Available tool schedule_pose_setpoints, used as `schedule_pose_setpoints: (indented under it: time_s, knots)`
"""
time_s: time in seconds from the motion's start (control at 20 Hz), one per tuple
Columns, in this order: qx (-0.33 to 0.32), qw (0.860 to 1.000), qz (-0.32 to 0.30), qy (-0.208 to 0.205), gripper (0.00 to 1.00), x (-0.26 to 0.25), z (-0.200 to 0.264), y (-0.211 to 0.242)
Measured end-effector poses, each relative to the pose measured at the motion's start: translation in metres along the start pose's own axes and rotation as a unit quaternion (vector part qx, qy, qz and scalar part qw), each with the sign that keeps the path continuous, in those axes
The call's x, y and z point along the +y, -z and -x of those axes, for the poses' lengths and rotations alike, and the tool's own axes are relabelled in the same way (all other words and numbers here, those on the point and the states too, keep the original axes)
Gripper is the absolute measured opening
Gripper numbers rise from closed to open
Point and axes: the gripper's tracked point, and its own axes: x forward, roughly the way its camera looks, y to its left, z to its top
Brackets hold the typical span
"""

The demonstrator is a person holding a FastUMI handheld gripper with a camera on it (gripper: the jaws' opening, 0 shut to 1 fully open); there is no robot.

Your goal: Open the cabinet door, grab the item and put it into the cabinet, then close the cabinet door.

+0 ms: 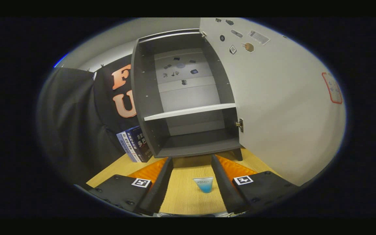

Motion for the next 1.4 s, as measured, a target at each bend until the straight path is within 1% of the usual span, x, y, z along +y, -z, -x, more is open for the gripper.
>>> schedule_pose_setpoints:
  time_s: [0.05, 0.2, 0.25, 0.3, 0.55, 0.9, 1.0, 1.1, 1.15, 1.2, 1.25, 1.3, 1.35, 1.4]
  knots:
    - [0.002, 1.000, 0.007, 0.005, 0.83, -0.001, -0.007, 0.011]
    - [0.018, 1.000, 0.005, 0.004, 0.87, 0.001, -0.024, 0.044]
    - [0.025, 1.000, 0.003, 0.007, 0.96, 0.001, -0.028, 0.054]
    - [0.029, 1.000, 0.002, 0.011, 0.99, -0.002, -0.034, 0.063]
    - [0.040, 0.999, 0.016, 0.029, 0.98, -0.014, -0.048, 0.095]
    - [0.076, 0.997, 0.008, 0.032, 0.97, -0.022, -0.061, 0.141]
    - [0.079, 0.996, 0.011, 0.040, 0.96, -0.028, -0.066, 0.147]
    - [0.087, 0.995, 0.006, 0.041, 0.90, -0.031, -0.071, 0.153]
    - [0.091, 0.995, 0.003, 0.043, 0.83, -0.034, -0.074, 0.156]
    - [0.094, 0.995, 0.001, 0.044, 0.80, -0.035, -0.075, 0.157]
    - [0.097, 0.994, 0.000, 0.046, 0.74, -0.037, -0.078, 0.158]
    - [0.100, 0.994, -0.001, 0.050, 0.72, -0.040, -0.079, 0.160]
    - [0.100, 0.994, -0.005, 0.051, 0.64, -0.041, -0.080, 0.159]
    - [0.101, 0.994, -0.007, 0.050, 0.60, -0.042, -0.081, 0.160]
